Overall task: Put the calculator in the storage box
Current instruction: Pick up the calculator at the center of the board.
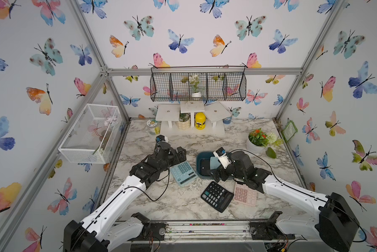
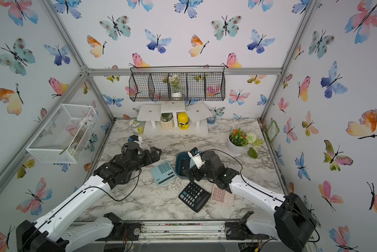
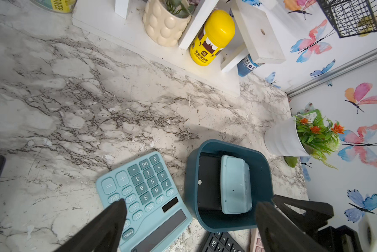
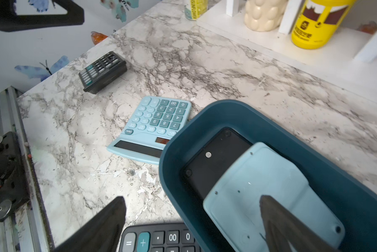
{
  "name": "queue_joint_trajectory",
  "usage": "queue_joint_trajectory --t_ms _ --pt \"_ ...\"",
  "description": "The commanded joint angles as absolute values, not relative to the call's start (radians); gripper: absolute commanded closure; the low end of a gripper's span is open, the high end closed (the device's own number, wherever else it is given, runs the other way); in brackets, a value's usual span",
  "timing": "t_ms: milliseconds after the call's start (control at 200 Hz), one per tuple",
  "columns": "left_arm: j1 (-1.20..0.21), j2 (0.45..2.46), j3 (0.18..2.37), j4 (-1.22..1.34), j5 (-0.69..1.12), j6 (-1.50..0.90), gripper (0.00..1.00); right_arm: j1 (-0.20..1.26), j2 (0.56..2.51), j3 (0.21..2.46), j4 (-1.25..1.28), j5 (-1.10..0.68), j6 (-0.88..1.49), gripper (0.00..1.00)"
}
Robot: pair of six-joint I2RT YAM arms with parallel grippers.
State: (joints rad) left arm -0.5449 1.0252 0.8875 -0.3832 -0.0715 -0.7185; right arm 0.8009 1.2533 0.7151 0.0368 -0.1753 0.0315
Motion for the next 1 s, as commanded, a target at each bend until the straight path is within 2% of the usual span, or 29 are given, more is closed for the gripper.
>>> queue_joint_trajectory --t_ms 0,240,616,996 --pt "-0.536 0.971 0.868 -0.417 -0.153 -0.718 0.01 0.874 1.295 0.727 0.087 -0.112 -0.126 0.01" --pt "-0.534 0.844 0.832 -0.442 -0.176 -0.736 0.01 0.995 1.425 0.802 0.051 0.043 -0.281 0.01" --pt "-0.533 0.624 0.727 -0.412 -0.176 -0.706 0.01 1.093 1.55 0.859 0.101 0.168 -0.452 0.01" --pt "-0.534 0.598 0.682 -0.383 -0.161 -0.699 0.01 1.127 1.753 0.982 0.114 0.202 -0.618 0.0"
